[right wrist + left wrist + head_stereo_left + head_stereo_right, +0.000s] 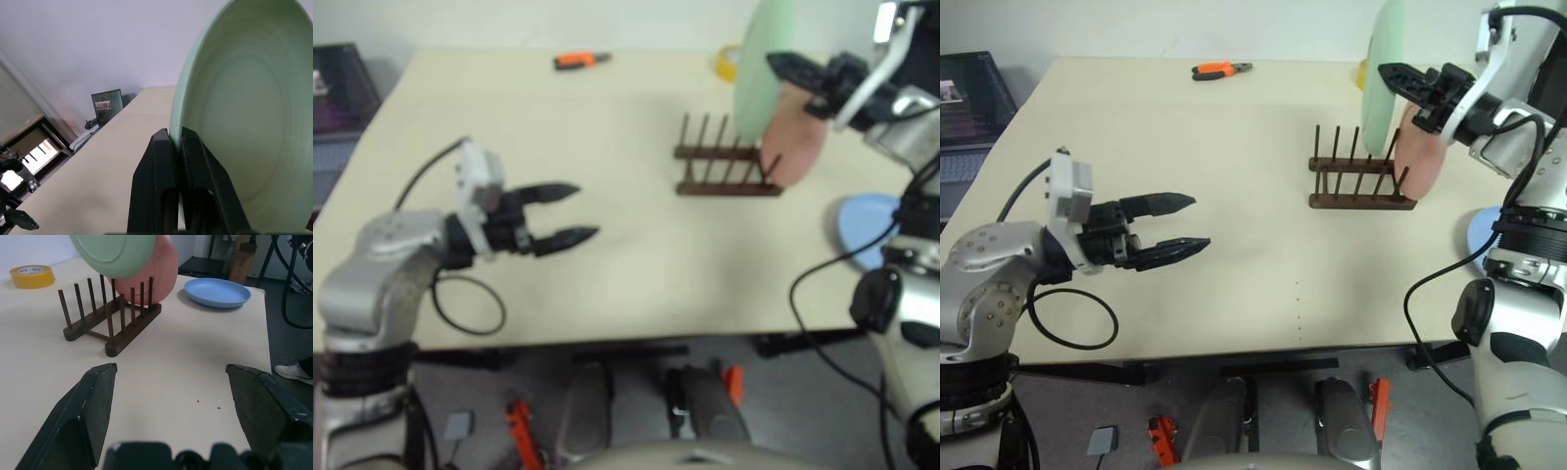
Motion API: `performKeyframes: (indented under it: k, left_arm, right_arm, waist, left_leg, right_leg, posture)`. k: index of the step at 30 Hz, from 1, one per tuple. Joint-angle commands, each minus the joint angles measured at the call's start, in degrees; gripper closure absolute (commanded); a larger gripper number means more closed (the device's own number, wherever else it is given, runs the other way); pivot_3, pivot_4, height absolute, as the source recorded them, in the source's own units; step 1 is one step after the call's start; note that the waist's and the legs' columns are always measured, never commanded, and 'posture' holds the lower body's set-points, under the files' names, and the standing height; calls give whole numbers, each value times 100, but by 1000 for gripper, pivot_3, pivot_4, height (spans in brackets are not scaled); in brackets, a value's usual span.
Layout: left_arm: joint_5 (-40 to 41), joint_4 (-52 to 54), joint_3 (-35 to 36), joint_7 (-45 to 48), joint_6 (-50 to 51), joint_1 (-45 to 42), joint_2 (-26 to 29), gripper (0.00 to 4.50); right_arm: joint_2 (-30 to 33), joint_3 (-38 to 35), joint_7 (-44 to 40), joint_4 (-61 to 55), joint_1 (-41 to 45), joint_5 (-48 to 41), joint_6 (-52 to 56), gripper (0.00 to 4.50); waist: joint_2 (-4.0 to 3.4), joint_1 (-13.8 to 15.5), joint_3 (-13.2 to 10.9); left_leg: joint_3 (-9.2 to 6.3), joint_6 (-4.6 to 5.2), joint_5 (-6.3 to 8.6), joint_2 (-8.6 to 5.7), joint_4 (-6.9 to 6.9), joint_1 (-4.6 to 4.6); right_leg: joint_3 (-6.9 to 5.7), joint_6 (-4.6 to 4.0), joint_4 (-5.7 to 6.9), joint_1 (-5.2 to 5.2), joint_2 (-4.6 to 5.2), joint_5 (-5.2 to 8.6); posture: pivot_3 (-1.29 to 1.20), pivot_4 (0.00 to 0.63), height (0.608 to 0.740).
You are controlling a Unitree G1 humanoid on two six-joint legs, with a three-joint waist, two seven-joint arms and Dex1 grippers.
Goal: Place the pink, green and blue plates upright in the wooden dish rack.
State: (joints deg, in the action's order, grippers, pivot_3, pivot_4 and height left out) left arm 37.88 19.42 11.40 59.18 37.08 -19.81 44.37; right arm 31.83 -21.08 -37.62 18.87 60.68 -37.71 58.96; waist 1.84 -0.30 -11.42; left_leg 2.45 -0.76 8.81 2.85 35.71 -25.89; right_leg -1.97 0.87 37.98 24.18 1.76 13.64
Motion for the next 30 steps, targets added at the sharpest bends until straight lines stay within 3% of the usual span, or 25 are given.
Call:
performKeyframes:
  k: [1,24,25,30]
  left_arm:
    - [70,205,23,-64,-10,25,87,599]
    - [122,276,41,-99,86,40,273,599]
    - [118,274,37,-100,83,40,274,556]
    - [119,295,9,-111,88,44,268,556]
  right_arm:
    - [182,9,-150,-72,-39,-54,-125,4500]
    - [471,341,-549,424,-99,135,-305,4500]
    - [473,346,-566,424,-97,133,-314,4011]
    - [479,347,-439,367,-66,256,-605,2401]
  waist:
    - [0,3,0]
    - [-1,10,0]
    - [-1,10,0]
    - [-1,11,0]
  left_leg:
    - [0,0,0,0,0,0]
    - [8,-1,0,-2,0,0]
    - [8,-1,0,-2,0,0]
    - [8,-1,0,-2,0,0]
  right_leg:
    - [0,0,-1,-1,0,0]
    - [6,-3,-5,1,5,3]
    - [6,-3,-5,1,5,3]
    - [6,-3,-5,1,5,3]
  posture:
    - [0,150,740]
    - [0,150,740]
    - [0,150,740]
    - [0,150,740]
